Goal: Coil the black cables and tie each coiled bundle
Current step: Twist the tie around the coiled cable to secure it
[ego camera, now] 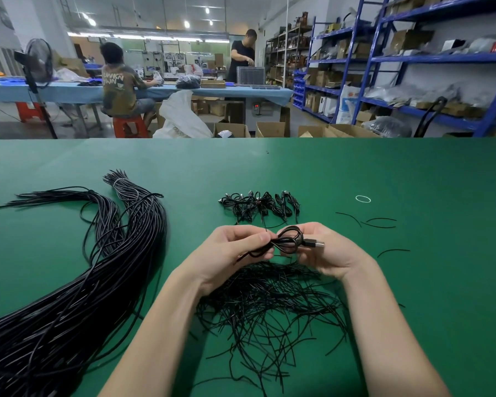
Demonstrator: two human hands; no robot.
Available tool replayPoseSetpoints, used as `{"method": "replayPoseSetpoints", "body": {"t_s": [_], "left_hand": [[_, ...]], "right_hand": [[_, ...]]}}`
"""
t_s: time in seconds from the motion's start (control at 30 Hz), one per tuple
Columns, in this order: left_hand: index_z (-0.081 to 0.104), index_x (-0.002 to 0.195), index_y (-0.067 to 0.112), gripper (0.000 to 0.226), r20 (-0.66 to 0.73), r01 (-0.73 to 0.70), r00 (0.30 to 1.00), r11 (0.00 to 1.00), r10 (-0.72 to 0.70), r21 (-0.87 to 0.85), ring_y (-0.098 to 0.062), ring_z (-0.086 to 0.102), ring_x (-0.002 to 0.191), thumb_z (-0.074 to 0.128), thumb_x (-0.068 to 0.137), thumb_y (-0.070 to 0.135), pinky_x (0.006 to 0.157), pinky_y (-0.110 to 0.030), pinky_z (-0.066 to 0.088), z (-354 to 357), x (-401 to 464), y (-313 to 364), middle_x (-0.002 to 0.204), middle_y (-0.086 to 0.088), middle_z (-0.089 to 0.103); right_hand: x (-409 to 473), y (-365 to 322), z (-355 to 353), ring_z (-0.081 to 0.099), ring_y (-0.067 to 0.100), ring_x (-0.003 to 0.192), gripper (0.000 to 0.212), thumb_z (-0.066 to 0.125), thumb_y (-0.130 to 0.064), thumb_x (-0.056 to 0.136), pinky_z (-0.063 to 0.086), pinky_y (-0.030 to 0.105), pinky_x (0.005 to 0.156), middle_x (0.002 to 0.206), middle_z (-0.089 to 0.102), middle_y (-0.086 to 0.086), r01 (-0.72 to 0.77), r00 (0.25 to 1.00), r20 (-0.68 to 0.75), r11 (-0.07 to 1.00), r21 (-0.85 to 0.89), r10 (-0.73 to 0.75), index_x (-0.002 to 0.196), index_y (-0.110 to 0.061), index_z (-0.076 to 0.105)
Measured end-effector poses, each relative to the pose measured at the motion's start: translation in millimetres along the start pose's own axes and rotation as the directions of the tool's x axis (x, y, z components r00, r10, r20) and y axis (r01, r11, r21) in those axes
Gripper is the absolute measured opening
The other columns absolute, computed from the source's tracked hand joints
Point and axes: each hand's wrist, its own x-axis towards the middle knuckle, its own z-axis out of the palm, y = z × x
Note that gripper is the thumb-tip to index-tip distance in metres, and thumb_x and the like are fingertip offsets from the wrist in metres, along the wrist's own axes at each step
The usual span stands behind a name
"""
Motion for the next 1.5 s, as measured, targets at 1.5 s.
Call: {"method": "replayPoseSetpoints", "body": {"t_s": [1.5], "left_hand": [[0.08, 0.09, 0.013, 0.009, -0.024, -0.33, 0.631, 0.296, 0.775, 0.896, 0.0, 0.067, 0.085, 0.079, 0.083, 0.007, 0.084, -0.011, 0.05, 14, 12, -26, 0.092, 0.007, 0.074]], "right_hand": [[-6, -41, 23, 0.06, -0.004, 0.065, 0.009, 0.068, -0.04, 0.093, 0.04, 0.011, 0.063, 0.084, 0.073, -0.021, 0.004, 0.846, -0.311, 0.586, -0.81, -0.434, 0.09, -0.037, 0.076]]}}
